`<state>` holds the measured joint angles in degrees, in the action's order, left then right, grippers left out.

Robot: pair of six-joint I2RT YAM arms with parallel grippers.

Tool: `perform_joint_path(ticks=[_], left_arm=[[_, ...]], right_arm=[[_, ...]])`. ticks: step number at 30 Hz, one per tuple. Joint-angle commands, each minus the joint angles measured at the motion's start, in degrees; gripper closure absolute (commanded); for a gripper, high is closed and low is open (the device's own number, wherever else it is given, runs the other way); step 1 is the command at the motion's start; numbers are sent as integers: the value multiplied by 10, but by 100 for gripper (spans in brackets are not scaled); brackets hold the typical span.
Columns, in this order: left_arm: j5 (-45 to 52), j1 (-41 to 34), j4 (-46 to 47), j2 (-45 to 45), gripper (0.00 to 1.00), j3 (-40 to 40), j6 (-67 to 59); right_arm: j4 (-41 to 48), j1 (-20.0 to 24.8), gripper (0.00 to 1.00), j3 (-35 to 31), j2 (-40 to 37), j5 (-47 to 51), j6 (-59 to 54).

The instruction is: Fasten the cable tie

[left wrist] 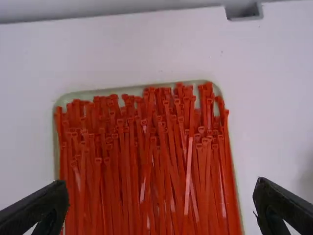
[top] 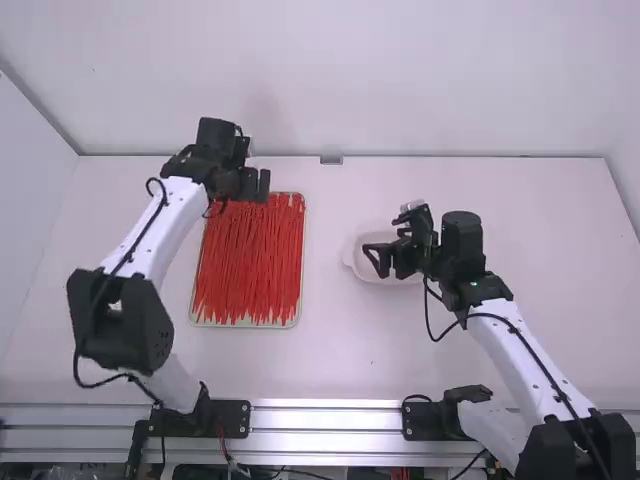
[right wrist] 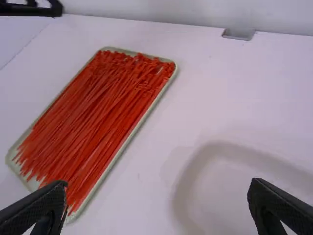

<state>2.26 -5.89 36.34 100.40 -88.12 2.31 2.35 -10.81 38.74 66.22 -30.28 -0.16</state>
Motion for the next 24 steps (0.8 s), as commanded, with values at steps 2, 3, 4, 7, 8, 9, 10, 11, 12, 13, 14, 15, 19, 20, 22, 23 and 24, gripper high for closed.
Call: perform_joint_path(ticks=[2, 3, 4, 7, 8, 9, 10, 11, 12, 13, 14, 15, 19, 20, 22, 23, 24], left_arm=[[41, -5, 7, 65, 1, -52, -6], [44, -5, 4, 81, 1, -57, -6], [44, -5, 0, 95, 1, -62, -2], [51, -10, -14, 121, 1, -64, -2], [67, -15, -24, 134, 1, -63, -2], [73, -17, -28, 139, 1, -63, -2], [77, -19, -34, 148, 1, -62, -2], [78, -22, -40, 153, 1, -59, -2], [78, -25, -44, 157, 1, -57, -2], [78, -29, -50, 161, 1, -54, -2], [78, -33, -56, 168, 1, -53, -2], [78, -37, -59, 172, 1, -53, -2], [57, -52, -70, 195, 0, -51, 14], [56, -55, -71, 198, 0, -51, 13], [59, -59, -76, 209, 4, -51, 13], [59, -61, -78, 215, 7, -51, 13], [58, -62, -80, 219, 10, -51, 13]], right_arm=[[0, -1, 1, 20, 4, -10, -2], [0, -1, 1, 20, 4, -10, -1], [0, -1, 1, 20, 4, -10, -2], [-1, -1, 1, 20, 7, -10, -1], [-3, -1, 1, 20, 12, -9, -2], [-3, -1, 1, 20, 13, -9, -2], [-3, -1, 1, 20, 17, -8, -1], [-3, -1, 1, 20, 20, -8, -1], [-3, -1, 1, 20, 23, -9, -2], [-5, -1, 1, 20, 28, -10, -1], [-7, -1, 1, 20, 36, -10, -1], [-7, -1, 2, 20, 41, -10, -1], [-9, -1, 2, 20, 61, -10, -1], [-9, -1, 1, 20, 64, -10, -1], [-14, -1, 2, 20, 71, -11, -1], [-16, -1, 2, 20, 74, -14, -1], [-19, -1, 2, 20, 75, -15, -1]])
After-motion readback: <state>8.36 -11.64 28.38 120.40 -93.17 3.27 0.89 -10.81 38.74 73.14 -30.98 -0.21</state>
